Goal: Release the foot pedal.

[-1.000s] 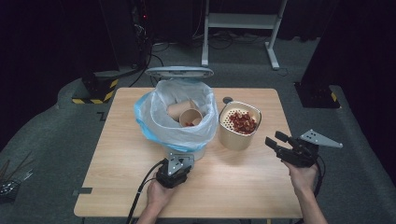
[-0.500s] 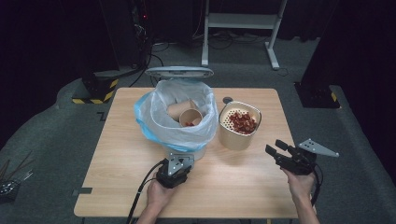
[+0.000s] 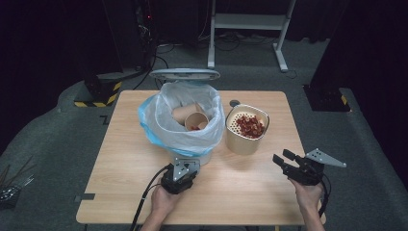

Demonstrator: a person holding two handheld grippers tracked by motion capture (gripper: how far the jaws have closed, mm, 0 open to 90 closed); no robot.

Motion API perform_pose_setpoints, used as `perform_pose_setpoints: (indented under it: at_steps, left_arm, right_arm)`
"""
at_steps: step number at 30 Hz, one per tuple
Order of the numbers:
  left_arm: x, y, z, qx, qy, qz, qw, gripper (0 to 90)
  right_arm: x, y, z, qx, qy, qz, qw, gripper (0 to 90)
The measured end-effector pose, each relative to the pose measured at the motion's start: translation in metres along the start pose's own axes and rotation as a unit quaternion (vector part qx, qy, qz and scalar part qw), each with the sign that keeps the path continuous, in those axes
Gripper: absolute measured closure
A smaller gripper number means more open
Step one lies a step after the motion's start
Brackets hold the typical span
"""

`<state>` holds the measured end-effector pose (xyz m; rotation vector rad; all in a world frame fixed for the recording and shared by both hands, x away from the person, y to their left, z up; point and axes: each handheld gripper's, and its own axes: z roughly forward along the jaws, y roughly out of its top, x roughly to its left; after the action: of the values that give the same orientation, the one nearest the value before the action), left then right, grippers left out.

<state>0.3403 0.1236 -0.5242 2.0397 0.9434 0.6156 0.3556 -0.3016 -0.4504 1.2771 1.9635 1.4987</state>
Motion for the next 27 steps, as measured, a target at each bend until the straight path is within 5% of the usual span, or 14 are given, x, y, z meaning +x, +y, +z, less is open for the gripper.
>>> perform_pose_setpoints:
  at_steps: [27]
  left_arm:
    - [0.0, 0.0, 0.0, 0.0, -0.002, -0.001, 1.0, 54.9]
  right_arm:
    - [0.003, -0.029, 0.024, 0.072, -0.037, -0.032, 0.9962, 43.8]
